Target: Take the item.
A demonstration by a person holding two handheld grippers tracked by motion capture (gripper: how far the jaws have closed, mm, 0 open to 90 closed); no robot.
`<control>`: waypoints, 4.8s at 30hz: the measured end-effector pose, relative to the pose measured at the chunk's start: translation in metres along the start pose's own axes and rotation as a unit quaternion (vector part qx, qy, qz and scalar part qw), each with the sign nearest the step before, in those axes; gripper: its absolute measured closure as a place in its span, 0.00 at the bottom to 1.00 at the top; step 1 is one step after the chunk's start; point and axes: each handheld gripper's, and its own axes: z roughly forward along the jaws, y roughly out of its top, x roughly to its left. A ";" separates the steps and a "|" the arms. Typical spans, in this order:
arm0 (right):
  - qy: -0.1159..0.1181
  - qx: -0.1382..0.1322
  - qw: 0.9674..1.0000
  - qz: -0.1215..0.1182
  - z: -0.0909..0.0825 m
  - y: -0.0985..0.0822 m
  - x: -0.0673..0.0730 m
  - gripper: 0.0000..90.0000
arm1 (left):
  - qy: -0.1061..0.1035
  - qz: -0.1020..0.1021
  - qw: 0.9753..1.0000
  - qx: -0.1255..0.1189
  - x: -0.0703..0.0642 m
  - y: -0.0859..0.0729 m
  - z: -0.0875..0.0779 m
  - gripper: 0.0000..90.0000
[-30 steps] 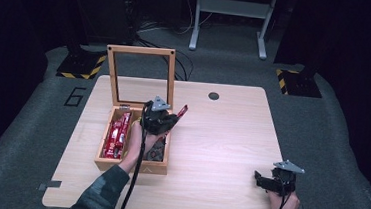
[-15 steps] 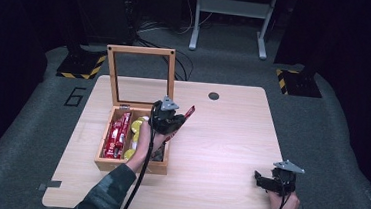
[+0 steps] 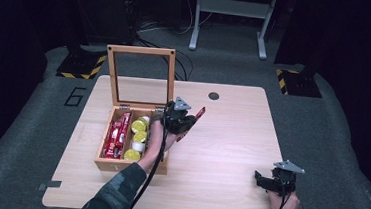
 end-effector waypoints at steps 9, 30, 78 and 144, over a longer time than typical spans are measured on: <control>0.000 0.000 1.000 0.000 0.000 0.000 0.000 0.10 | -0.007 0.002 1.000 0.008 -0.014 0.000 0.020 0.92; 0.000 0.000 1.000 -0.001 0.000 0.000 0.000 0.11 | 0.010 -0.023 1.000 0.013 -0.035 -0.009 0.063 0.92; 0.000 -0.001 1.000 -0.002 0.000 0.000 0.000 0.11 | 0.053 -0.044 0.994 0.090 -0.033 -0.057 0.115 0.90; -0.002 -0.002 1.000 0.003 0.000 0.000 0.000 0.12 | 0.085 -0.012 0.996 -0.039 0.060 -0.090 -0.139 0.00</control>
